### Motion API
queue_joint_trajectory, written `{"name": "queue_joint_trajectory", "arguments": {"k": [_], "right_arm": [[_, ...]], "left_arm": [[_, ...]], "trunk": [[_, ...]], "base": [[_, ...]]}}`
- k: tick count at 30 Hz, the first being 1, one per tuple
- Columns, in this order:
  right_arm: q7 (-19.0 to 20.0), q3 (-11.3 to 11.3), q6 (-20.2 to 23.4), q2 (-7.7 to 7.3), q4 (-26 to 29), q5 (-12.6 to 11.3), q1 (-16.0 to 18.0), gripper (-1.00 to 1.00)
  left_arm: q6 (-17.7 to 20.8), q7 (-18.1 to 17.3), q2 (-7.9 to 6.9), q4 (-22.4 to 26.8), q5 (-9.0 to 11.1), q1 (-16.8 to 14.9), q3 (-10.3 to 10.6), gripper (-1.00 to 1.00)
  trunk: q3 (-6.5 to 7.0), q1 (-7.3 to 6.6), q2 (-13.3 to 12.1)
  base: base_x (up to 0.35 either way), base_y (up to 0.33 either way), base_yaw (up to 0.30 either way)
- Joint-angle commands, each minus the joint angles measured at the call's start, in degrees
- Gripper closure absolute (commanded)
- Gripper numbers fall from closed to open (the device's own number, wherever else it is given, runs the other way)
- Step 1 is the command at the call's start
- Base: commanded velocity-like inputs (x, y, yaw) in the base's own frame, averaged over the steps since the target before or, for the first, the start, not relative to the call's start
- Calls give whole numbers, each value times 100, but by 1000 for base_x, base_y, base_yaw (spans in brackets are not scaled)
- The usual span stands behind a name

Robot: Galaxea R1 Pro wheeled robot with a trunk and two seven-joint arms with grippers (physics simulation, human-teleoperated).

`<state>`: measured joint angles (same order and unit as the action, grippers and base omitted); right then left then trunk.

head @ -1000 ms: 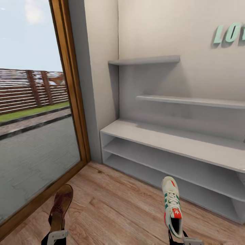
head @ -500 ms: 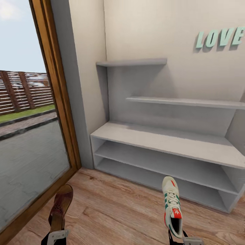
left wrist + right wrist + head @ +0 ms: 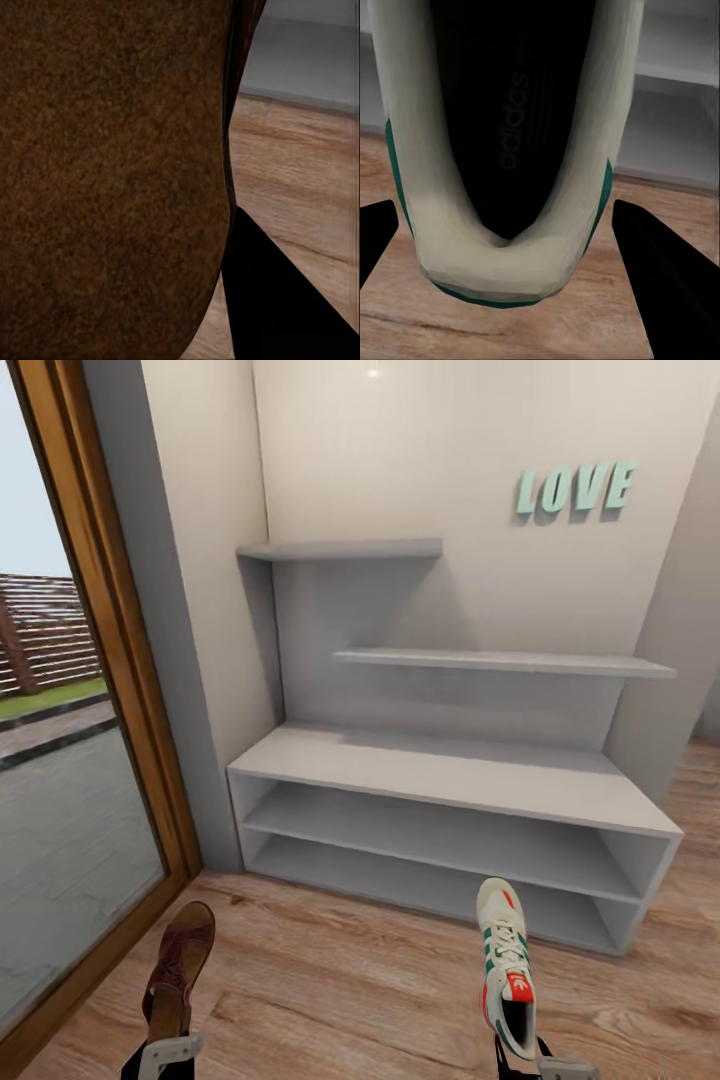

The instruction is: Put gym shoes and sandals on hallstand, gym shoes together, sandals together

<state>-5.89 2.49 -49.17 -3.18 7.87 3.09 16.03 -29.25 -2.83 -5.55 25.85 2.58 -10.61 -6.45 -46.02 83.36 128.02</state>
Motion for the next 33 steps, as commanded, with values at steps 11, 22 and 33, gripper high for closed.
{"name": "queue_joint_trajectory", "arguments": {"k": [11, 22, 33], "right_arm": [[-18, 23, -14, 2, -5, 34, 5, 100], [-18, 23, -14, 4, -5, 34, 5, 100], [-9, 51, -49, 183, 30, 47, -48, 100]], "left_arm": [[-12, -25, 1, -1, 14, -2, -15, 100], [-11, -25, 1, -1, 7, 0, -15, 100], [-54, -17, 83, 61, 90, -33, 9, 100]], "trunk": [[51, -1, 2], [93, -1, 2], [95, -1, 2]], "base": [[27, 82, -254], [41, 130, -187], [0, 1, -6]]}}
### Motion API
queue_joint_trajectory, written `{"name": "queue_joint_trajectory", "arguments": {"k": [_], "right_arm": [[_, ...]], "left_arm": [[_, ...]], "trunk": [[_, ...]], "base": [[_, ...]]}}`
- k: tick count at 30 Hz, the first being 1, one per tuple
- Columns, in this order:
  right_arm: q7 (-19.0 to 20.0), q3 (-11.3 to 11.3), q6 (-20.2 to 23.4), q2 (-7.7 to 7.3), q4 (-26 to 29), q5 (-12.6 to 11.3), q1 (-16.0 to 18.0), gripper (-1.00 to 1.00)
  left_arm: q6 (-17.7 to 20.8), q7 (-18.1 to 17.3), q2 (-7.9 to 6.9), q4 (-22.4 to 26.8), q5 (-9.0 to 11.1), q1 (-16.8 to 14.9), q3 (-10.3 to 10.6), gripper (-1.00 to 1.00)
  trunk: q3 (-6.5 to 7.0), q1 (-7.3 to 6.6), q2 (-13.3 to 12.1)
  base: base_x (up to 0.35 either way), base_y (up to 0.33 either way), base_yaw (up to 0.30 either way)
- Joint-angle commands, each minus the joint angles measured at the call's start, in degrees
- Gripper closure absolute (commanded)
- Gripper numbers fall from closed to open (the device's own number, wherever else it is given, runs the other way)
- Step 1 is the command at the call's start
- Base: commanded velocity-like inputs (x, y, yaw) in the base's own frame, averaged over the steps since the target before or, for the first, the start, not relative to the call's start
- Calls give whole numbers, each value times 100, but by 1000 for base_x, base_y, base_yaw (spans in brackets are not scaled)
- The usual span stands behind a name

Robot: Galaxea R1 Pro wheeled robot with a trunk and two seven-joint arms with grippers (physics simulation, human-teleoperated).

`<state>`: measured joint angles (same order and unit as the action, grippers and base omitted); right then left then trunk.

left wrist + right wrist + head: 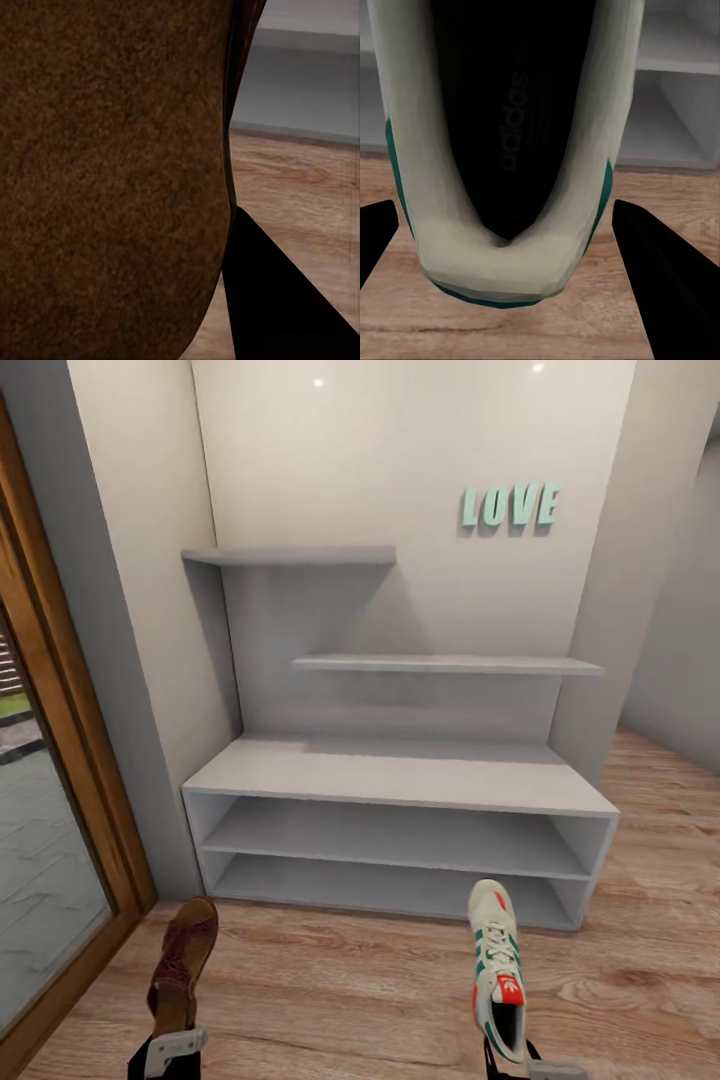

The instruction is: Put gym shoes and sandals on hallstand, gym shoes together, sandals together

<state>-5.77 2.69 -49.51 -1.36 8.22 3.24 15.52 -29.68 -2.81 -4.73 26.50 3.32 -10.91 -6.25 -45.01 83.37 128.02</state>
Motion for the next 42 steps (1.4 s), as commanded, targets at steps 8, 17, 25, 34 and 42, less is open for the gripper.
{"name": "queue_joint_trajectory", "arguments": {"k": [8, 17, 25, 34, 42], "right_arm": [[-38, 91, -31, -208, -88, -168, 4, 100], [-38, 176, 134, -498, -335, -561, 4, 100], [-25, 178, 383, -756, -486, -900, 4, 100], [-21, 174, 1067, -1762, -583, -4222, 2, 100], [-12, 154, 1083, -1766, -574, -4559, -4, 100]], "left_arm": [[194, -33, 21, -47, -31, -264, -6, 100], [488, -41, 32, 3, -53, -558, 87, 100], [750, -42, 66, 4, -91, -818, 113, 100], [4731, -41, 186, -8, -526, -2804, 114, 100], [5133, -43, 293, -13, -782, -3092, 113, 100]], "trunk": [[-6, -1, 2], [-6, -1, 2], [-6, -1, 2], [-6, -1, 2], [-6, -1, 2]], "base": [[0, 0, 0], [0, 0, 0], [0, 0, 0], [0, 0, 0], [0, 0, 0]]}}
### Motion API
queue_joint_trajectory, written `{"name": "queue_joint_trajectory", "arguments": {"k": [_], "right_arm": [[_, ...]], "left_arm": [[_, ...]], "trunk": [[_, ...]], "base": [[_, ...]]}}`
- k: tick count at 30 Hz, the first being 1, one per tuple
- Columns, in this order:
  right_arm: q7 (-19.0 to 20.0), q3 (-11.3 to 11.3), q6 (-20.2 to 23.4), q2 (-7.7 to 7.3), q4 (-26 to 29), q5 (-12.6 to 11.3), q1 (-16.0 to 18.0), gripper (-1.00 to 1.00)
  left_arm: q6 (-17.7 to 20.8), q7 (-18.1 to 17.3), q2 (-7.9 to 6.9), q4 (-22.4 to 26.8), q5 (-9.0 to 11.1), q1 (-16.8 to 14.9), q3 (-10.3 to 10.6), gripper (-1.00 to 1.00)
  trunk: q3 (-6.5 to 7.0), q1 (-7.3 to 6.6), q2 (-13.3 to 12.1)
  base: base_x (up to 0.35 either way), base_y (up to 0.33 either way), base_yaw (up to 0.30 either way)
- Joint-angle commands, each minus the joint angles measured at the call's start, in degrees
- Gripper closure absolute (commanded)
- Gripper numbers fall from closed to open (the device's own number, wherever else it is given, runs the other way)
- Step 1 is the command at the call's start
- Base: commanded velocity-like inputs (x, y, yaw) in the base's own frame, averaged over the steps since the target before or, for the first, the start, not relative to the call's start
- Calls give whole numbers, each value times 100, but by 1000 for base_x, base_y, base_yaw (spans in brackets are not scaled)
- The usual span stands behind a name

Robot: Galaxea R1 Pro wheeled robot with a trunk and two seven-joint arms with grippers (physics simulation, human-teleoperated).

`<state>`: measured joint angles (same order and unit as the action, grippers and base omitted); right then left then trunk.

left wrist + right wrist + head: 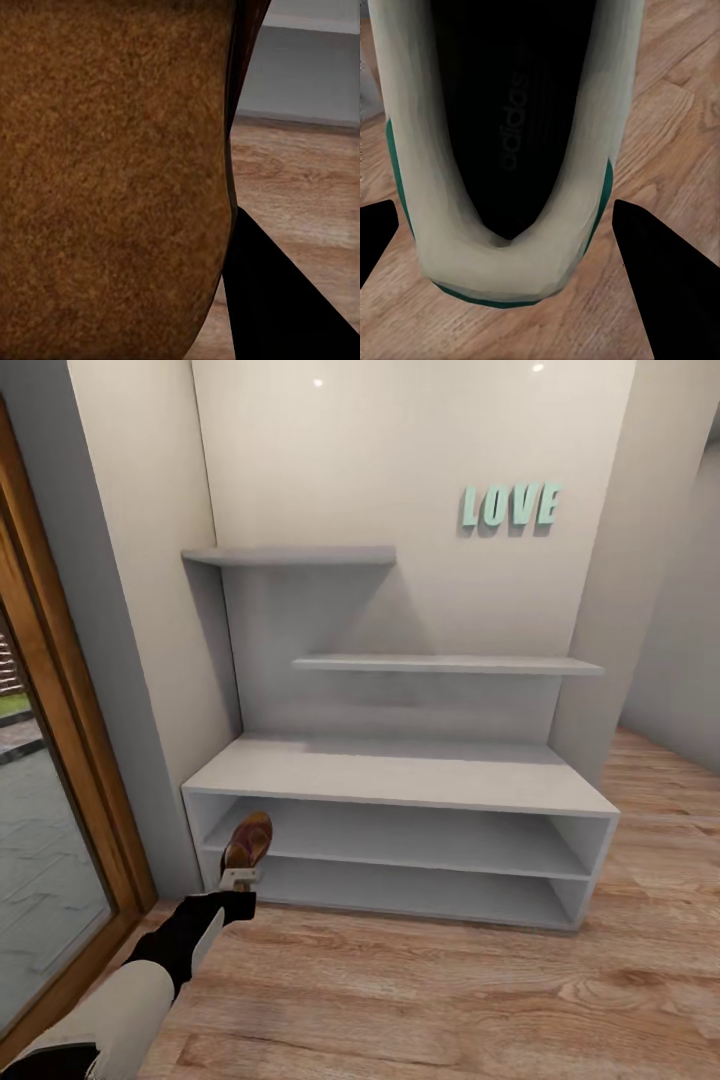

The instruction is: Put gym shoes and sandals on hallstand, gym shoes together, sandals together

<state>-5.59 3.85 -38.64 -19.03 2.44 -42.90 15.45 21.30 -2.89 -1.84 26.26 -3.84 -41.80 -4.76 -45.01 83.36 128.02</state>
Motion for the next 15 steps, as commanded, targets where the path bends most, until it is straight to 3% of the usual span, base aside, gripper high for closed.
{"name": "queue_joint_trajectory", "arguments": {"k": [1, 7, 15], "right_arm": [[-31, 36, -4, 6, 5, 54, 2, 100], [-30, 24, -4, 22, 18, 69, 1, 100], [-30, 19, -4, 34, 20, 72, 1, 100]], "left_arm": [[45, -36, 7, 11, -74, -9, -35, 100], [77, -38, -4, 10, -106, -27, -26, 100], [76, -45, -57, 17, -114, 33, 0, 100]], "trunk": [[-6, -1, 3], [-4, -1, 3], [-1, -1, 3]], "base": [[0, 0, 0], [0, 0, -60], [0, 0, -259]]}}
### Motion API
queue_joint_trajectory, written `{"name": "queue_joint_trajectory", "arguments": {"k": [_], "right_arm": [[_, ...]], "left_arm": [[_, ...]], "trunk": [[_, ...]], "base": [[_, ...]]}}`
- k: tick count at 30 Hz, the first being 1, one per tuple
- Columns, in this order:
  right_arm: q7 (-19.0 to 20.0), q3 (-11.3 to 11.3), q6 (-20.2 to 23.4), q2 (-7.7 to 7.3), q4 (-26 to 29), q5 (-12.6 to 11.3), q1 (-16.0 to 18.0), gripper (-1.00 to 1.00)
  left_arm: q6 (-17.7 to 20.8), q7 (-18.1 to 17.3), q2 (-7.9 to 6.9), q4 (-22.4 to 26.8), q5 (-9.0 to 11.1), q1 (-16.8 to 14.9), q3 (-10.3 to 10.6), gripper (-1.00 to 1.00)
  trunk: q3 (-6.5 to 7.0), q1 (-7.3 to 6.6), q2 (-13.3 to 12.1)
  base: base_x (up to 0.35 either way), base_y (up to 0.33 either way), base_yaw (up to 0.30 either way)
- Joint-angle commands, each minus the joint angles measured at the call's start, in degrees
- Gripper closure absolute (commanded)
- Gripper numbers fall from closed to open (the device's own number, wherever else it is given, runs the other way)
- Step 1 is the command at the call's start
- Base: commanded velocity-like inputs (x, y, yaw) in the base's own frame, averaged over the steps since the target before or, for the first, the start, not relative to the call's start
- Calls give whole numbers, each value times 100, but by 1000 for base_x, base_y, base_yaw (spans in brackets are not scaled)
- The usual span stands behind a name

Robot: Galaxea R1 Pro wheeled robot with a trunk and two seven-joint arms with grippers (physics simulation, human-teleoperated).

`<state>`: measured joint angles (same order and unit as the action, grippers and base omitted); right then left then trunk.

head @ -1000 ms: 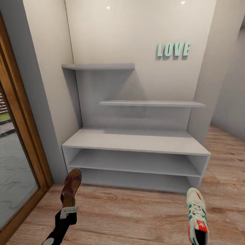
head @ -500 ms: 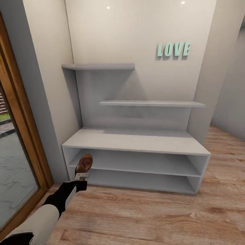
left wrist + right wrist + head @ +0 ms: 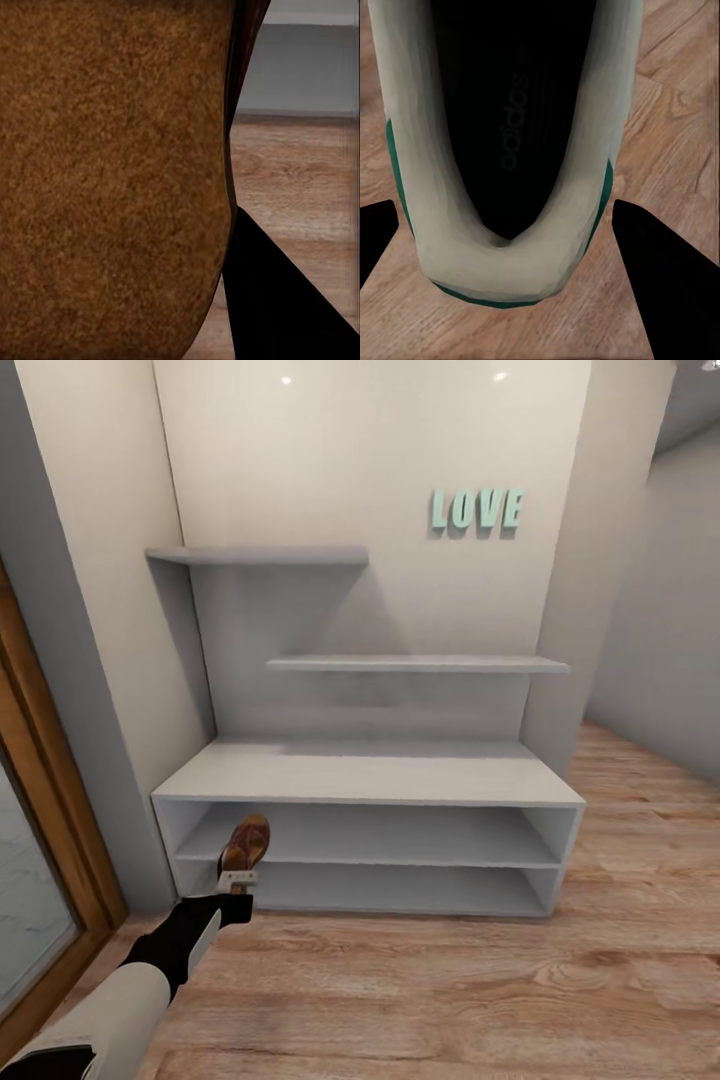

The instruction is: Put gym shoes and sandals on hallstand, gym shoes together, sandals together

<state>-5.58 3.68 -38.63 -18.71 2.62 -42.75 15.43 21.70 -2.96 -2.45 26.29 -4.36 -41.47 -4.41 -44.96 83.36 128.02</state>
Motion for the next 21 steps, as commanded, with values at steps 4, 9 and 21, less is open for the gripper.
{"name": "queue_joint_trajectory", "arguments": {"k": [4, 9, 21], "right_arm": [[-27, 36, -5, 24, 2, 63, 4, 100], [-27, 36, -5, 32, 8, 64, 4, 100], [-26, 36, -5, 34, 4, 65, 4, 100]], "left_arm": [[39, -38, -21, 10, -64, 6, -35, 100], [43, -38, -34, -31, -68, 9, -44, 100], [45, 7, -54, -77, -82, 33, -57, 100]], "trunk": [[-6, -1, 3], [-27, 21, 43], [-333, 284, 524]], "base": [[0, 0, -199], [0, 0, -50], [0, 0, -5]]}}
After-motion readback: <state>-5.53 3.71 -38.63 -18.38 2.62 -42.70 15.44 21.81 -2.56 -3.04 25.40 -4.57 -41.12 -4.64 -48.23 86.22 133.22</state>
